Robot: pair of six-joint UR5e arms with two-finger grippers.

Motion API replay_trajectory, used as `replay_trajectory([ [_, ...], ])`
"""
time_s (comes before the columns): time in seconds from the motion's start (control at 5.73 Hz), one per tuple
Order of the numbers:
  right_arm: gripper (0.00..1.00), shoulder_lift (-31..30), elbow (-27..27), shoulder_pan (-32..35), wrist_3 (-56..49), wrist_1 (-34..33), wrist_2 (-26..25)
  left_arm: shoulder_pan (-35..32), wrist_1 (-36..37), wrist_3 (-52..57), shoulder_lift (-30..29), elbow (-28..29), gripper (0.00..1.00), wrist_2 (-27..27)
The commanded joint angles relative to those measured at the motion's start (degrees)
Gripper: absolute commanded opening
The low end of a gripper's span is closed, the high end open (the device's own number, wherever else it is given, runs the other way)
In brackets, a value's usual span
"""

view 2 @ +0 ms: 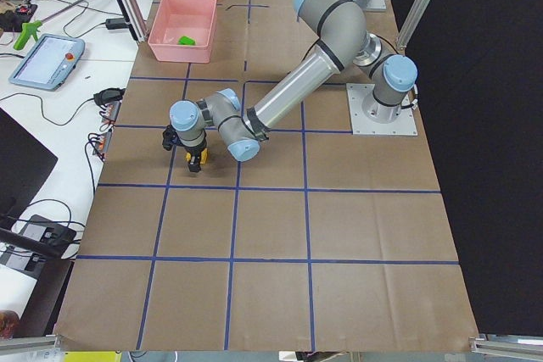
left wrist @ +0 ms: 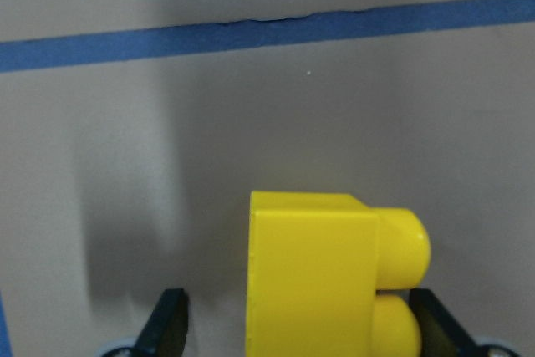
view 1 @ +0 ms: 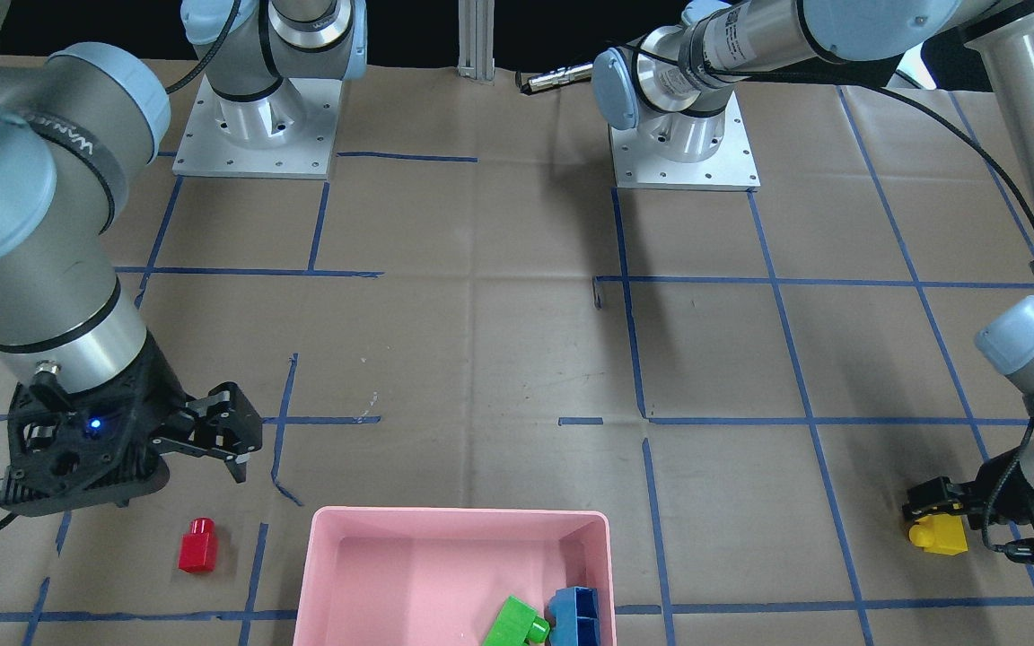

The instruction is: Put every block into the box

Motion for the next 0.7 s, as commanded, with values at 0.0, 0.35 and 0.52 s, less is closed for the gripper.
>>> replay_trajectory([
  [0.0,0.99,0.56,11.11,-2.73,-0.46,-16.22,0.14,-0.18,0.0,0.06,0.39,0.38,0.9,-0.06],
  [0.35,0.99,3.37,16.87,-3.27,1.63,-20.28,0.05,-0.18,0.0,0.23,0.22,0.47,0.81,0.03],
  [0.52,0.99,4.34,16.8,-3.53,2.34,-20.63,0.4,-0.36,-0.08,0.32,0.31,0.47,0.75,0.2],
])
